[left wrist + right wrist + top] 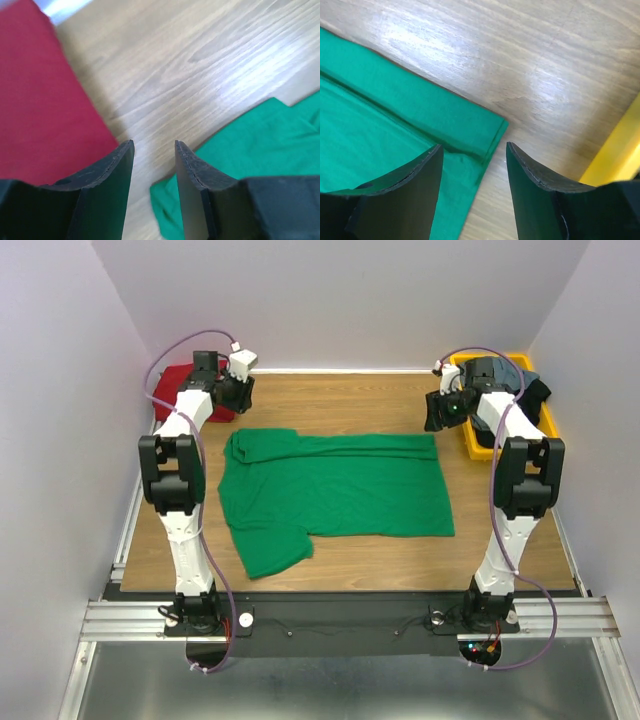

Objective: Fold and stack the t-shirts
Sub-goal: Fold the tshirt

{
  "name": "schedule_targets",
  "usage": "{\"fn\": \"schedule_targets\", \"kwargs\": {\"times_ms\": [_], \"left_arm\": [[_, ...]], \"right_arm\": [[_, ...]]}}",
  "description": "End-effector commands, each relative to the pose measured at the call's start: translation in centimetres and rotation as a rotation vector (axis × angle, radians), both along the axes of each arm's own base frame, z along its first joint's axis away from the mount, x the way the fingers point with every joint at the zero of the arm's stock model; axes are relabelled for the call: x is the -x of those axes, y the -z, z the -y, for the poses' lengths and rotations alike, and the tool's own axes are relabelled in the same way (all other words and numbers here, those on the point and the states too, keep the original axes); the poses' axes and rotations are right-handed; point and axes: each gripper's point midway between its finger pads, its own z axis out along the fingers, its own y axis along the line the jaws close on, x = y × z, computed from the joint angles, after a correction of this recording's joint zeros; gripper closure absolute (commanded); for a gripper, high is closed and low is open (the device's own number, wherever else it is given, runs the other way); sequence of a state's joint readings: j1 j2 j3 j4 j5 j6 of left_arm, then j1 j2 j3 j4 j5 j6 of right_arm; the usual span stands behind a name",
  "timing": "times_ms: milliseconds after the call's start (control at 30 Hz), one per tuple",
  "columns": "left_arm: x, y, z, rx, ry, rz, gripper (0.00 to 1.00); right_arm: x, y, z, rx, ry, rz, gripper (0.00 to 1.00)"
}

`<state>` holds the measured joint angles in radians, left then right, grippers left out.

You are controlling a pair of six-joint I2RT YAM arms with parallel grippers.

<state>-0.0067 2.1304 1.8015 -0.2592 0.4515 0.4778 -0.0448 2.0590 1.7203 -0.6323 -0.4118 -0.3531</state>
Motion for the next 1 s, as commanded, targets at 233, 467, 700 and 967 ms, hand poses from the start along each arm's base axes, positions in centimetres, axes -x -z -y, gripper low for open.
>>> {"fn": "schedule_targets", "kwargs": {"times_ms": [233, 467, 700, 967], "left_arm": [[2.1, 5.1, 0.6, 0.046, -0.009, -0.199, 0.47], [3.0, 4.8, 1.4, 0.075, 0.027, -0.206, 0.53], [3.8, 4.8, 1.9, 0.094, 0.06, -0.239, 0.61], [4.9, 2.9, 2.6, 0.109, 0.118, -0.214, 0.95]], "right_arm": [[0.2, 1.6, -0.4, -0.028, 0.0, -0.059, 0.42], [0.2, 1.8, -0.4, -0.028, 0.004, -0.063, 0.42], [0.2, 1.9, -0.2, -0.019, 0.006, -0.065, 0.43], [0.3, 1.7, -0.2, -0.015, 0.006, -0.063, 0.43]]}}
